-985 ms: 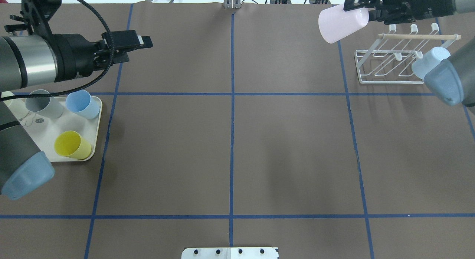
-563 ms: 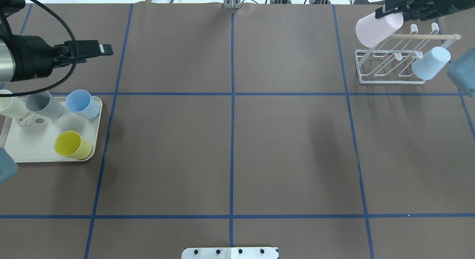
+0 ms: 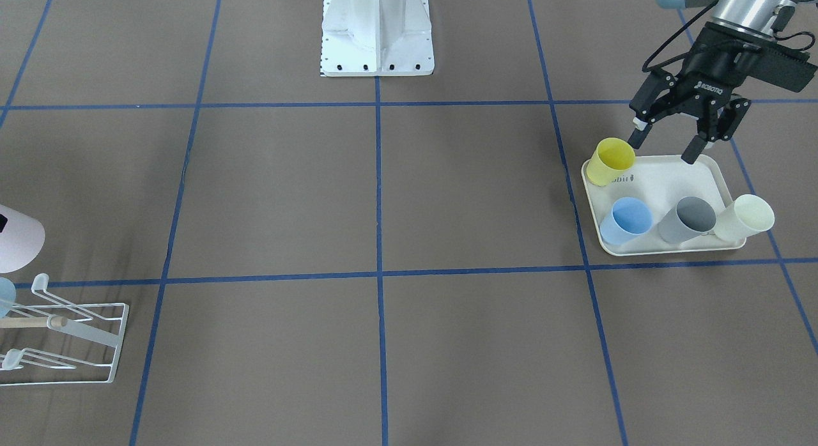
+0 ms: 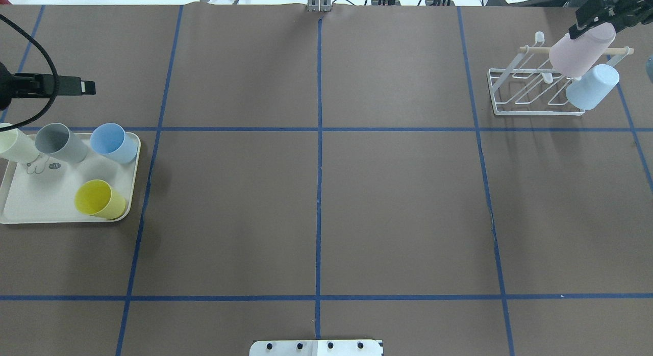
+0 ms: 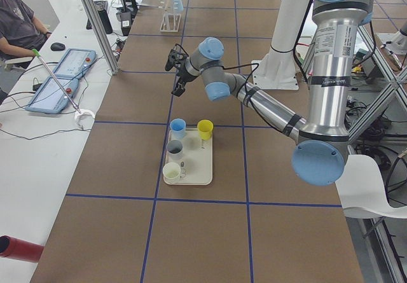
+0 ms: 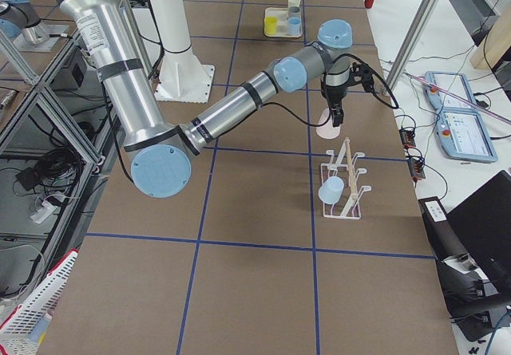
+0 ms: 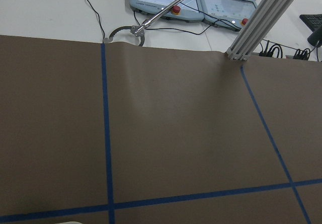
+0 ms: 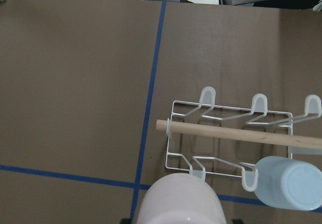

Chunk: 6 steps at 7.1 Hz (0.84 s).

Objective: Transfer IKEA cup to right arm and place on rack

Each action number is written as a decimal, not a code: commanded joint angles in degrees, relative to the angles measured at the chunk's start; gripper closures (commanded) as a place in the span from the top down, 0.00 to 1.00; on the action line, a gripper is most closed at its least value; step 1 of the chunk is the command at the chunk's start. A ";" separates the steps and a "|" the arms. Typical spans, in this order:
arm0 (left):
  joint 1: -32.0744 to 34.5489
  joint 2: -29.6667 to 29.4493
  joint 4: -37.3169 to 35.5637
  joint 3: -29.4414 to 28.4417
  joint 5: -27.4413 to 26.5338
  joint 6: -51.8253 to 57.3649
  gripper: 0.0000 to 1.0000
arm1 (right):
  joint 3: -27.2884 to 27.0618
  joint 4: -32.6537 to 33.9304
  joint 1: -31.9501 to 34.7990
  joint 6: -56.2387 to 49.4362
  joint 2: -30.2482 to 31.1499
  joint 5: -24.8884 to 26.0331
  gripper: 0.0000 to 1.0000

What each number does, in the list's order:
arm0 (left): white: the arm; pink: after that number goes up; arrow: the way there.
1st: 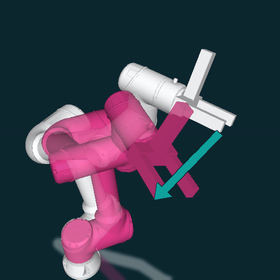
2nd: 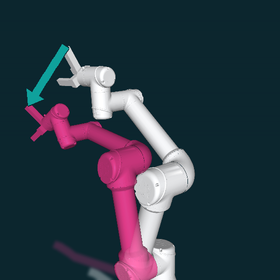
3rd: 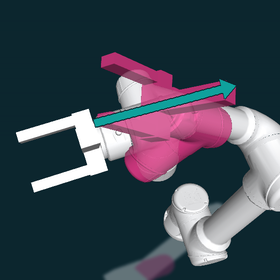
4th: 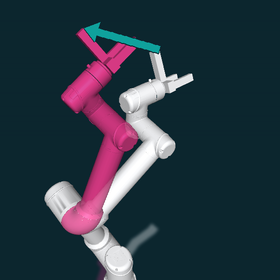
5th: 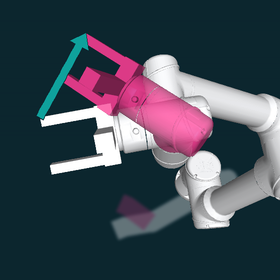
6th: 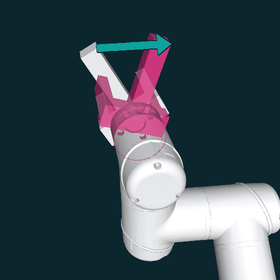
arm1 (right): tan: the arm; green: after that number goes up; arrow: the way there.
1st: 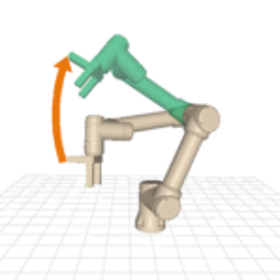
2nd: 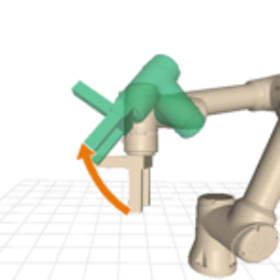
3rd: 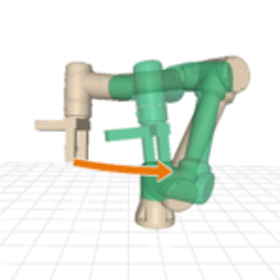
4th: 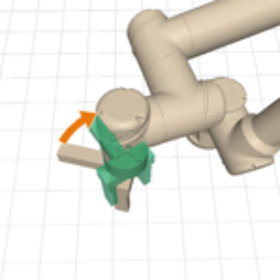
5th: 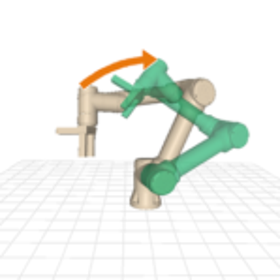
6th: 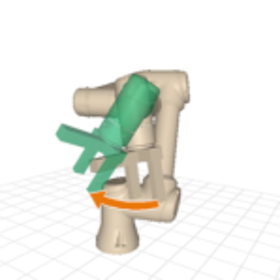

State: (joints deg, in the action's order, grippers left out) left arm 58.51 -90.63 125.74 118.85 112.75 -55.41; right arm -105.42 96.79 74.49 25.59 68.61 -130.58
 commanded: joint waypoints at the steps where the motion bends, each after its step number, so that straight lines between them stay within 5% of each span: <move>1: 3.62 0.98 -3.21 0.06 3.87 4.15 1.00 | 0.82 6.72 -1.00 -5.52 -0.41 0.24 0.26; 6: 3.63 1.42 -3.22 0.06 3.97 4.34 1.00 | 6.87 6.30 -0.22 -12.84 -1.90 -0.11 0.26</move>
State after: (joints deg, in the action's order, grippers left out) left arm 62.12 -89.22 122.53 118.84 116.64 -51.08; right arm -100.52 103.49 74.03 14.37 67.25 -130.50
